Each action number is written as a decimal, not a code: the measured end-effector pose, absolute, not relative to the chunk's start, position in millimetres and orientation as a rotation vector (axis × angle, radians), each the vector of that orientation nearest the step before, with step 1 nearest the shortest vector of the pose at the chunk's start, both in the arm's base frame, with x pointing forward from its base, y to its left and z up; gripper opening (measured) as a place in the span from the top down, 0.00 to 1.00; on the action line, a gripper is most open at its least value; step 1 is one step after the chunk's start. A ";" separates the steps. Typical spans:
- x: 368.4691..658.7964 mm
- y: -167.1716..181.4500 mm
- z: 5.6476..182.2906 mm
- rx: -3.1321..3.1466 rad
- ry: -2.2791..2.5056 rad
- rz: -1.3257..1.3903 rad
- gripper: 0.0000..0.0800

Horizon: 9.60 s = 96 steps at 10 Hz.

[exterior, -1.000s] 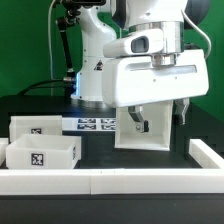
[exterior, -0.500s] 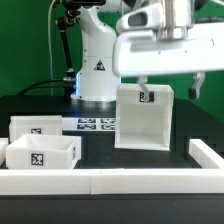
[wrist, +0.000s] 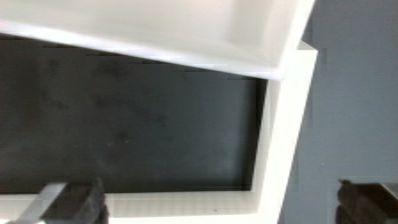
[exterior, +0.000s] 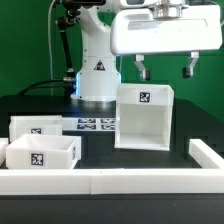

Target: Assemble drawer

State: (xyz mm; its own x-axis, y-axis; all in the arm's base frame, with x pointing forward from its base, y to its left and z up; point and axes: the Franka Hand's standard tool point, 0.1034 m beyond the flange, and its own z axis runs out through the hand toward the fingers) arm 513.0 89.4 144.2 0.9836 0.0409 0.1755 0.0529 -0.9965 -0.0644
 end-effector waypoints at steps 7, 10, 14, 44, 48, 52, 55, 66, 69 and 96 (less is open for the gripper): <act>467.9 90.3 133.9 -3.103 0.073 0.121 0.19; 454.2 96.6 127.2 -3.107 0.059 0.161 0.19; 443.4 117.6 112.4 -3.104 0.014 0.123 0.19; 535.0 115.2 102.6 -3.061 -0.033 -0.065 0.95; 582.6 94.1 103.4 -3.063 -0.022 -0.113 0.95; 589.4 91.8 104.6 -3.058 0.027 -0.142 0.95; 593.6 95.2 103.5 -3.022 0.324 -0.143 0.95; 614.5 105.2 104.1 -2.688 1.262 -0.138 0.94; 616.8 101.1 105.2 -2.598 1.418 -0.142 0.94; 642.4 94.9 132.5 -2.483 1.474 -0.068 0.19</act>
Offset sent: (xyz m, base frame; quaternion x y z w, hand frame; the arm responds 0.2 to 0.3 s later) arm -0.0232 -0.0155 -0.0142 -0.0163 -0.0397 0.1122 0.9928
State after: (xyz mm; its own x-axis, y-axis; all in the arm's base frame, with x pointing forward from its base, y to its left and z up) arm 642.4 94.9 132.5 0.4864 -0.8693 -0.0884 -0.8575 -0.4554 -0.2394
